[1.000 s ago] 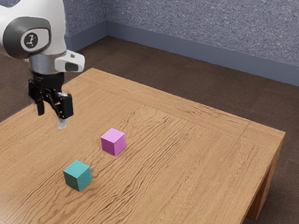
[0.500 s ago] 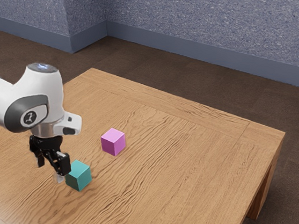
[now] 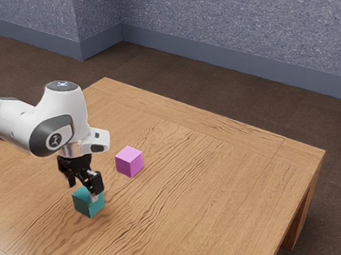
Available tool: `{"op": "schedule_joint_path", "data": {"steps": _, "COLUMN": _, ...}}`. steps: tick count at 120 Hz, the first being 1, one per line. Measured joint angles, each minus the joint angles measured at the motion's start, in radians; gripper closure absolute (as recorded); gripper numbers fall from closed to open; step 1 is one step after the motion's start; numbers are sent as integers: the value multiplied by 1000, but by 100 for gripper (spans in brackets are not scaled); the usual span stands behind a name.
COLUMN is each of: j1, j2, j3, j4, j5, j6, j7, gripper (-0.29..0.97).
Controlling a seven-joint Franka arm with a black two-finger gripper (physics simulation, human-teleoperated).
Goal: Pick up the blue block with one arm, and put the blue block on the pink block with one arm
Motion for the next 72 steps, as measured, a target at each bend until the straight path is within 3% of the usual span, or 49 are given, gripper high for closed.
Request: {"op": "schedule_joint_path", "data": {"steps": 72, "j1": 5, "j2": 134, "j3": 2, "j4": 55, "j5": 39, "j6": 39, "j7": 3, "gripper": 0}}
